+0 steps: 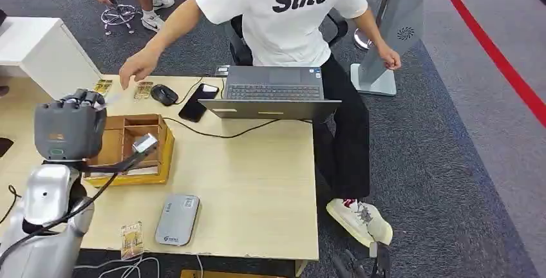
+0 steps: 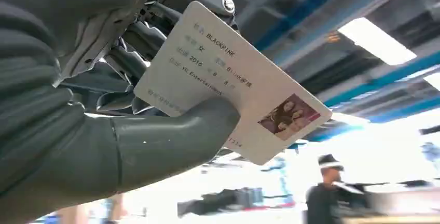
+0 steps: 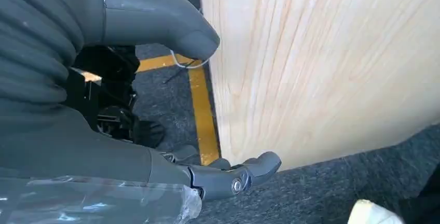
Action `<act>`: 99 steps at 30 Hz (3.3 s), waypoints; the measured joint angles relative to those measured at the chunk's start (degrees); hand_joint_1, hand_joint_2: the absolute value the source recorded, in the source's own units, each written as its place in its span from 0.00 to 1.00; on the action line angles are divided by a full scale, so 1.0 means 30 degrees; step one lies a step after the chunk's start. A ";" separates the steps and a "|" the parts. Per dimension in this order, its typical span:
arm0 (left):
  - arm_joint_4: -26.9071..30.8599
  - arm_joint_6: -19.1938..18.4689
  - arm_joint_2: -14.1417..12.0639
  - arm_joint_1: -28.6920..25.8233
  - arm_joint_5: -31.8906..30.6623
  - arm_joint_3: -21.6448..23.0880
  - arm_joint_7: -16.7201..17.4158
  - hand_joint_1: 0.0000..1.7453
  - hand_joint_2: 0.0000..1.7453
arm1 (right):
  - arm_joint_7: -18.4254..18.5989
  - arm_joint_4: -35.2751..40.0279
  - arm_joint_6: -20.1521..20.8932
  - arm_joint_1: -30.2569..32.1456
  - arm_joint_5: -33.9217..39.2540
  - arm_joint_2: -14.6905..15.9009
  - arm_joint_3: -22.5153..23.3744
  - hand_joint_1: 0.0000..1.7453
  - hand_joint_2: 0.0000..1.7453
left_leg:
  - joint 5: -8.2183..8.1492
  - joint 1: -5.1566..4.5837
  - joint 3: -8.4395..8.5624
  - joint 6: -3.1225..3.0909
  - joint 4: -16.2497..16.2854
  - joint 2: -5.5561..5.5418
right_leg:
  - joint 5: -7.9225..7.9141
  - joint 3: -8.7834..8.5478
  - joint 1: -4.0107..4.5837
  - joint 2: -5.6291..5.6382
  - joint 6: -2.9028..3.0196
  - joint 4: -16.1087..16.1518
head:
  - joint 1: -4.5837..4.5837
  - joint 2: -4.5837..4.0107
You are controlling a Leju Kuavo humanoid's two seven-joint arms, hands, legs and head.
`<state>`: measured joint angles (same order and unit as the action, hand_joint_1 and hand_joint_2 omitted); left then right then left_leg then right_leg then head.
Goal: Pass the card to the sensor for recognition and then transmit it.
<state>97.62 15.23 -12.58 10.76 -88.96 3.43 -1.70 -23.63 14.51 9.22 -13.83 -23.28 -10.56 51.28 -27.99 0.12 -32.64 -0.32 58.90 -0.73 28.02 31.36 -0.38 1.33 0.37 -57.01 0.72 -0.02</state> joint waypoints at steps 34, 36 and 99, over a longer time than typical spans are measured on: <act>0.1179 -0.2516 -0.0616 -0.5565 0.1398 0.4933 -0.1728 1.00 1.00 | -0.0553 0.0335 0.0146 0.0557 0.1573 0.0051 0.0007 0.00 1.00 | 0.0004 0.0013 -0.0001 0.0007 -0.0001 -0.0001 | 0.0001 0.0015 0.0008 -0.0011 0.0002 -0.0005 | -0.0007 0.0000; 0.0953 -0.4003 -0.1456 -0.5733 0.1888 0.5290 -0.1364 1.00 1.00 | -0.0488 0.0335 0.0153 0.0559 0.1588 0.0087 0.0000 0.00 1.00 | 0.0004 0.0019 0.0004 0.0008 -0.0004 0.0005 | 0.0001 0.0015 0.0012 -0.0007 0.0003 -0.0006 | 0.0000 0.0000; 0.1441 -0.2542 0.0159 -0.0566 -0.0154 -0.0022 0.0639 1.00 1.00 | -0.0160 0.0364 -0.0598 0.0442 0.0779 -0.0080 -0.2113 0.00 1.00 | 0.0163 0.0032 -0.0073 0.0013 0.0002 -0.0048 | -0.0145 0.0077 0.0021 -0.0062 0.0025 -0.0018 | -0.0044 0.0000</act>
<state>101.94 7.61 -12.11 9.07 -89.42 3.36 0.22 -24.11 15.61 7.43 -12.51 -20.94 -10.80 44.94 -27.50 0.22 -32.86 -0.28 58.91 -0.87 27.58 31.59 -0.32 1.15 0.44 -57.07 0.59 -0.02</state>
